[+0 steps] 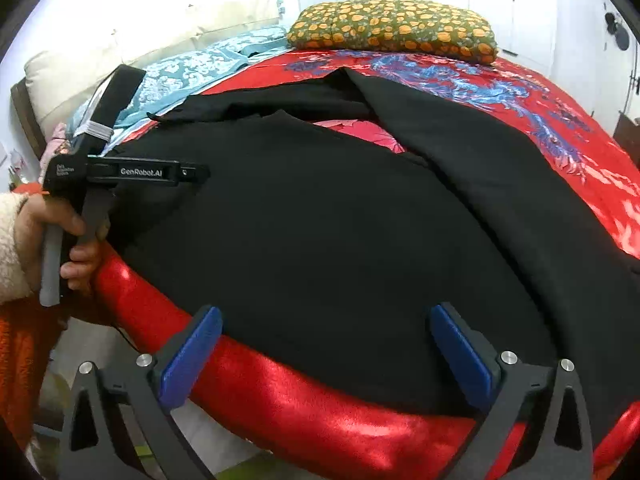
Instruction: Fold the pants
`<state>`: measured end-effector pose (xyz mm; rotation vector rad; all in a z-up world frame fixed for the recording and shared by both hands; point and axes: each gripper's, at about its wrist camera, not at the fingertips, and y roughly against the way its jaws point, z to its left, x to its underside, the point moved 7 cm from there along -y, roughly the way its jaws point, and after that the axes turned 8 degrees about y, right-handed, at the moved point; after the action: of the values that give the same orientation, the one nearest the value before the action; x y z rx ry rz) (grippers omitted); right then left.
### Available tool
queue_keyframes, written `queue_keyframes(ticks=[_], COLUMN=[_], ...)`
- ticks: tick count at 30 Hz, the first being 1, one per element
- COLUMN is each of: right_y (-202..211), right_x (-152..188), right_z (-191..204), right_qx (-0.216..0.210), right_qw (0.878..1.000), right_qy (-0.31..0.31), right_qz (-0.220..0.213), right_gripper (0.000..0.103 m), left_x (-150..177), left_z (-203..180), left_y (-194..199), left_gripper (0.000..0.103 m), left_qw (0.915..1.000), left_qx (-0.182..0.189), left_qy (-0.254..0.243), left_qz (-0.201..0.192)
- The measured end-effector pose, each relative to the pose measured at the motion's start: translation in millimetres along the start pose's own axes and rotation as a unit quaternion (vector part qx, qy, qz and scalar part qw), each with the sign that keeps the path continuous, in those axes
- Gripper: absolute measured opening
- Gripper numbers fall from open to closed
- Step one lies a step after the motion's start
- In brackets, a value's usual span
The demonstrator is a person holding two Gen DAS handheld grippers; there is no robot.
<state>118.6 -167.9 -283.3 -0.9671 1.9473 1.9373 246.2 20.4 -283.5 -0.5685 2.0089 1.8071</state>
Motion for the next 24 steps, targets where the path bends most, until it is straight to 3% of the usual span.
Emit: queue_keyframes(ticks=[12,15,19,22,24], right_y=[2,10,35,18,24], right_x=[7,1,-17,-3,0], right_z=[0,2,-21,-44,-54], right_qx=[0.043,0.033,-0.002,-0.063,-0.056], right_qw=[0.999,0.999,0.995,0.983,0.982], right_qy=[0.021,0.033,-0.069,-0.165,-0.162], right_qz=[0.013,0.010,-0.071,-0.054,-0.076], right_gripper=[0.103,0.103,0.103,0.101,0.098], left_x=[3,3,4,5,5], left_z=[-1,-1,-1,-1,-1], left_y=[0,0,1,2,2], left_gripper=[0.103,0.103,0.103,0.103,0.103], left_qw=[1.0000,1.0000,1.0000,0.9999,0.9999], left_qx=[-0.003,-0.004,-0.005,-0.007,-0.007], left_qy=[-0.003,-0.003,-0.004,-0.004,-0.004], left_qz=[-0.005,-0.005,-0.006,-0.007,-0.007])
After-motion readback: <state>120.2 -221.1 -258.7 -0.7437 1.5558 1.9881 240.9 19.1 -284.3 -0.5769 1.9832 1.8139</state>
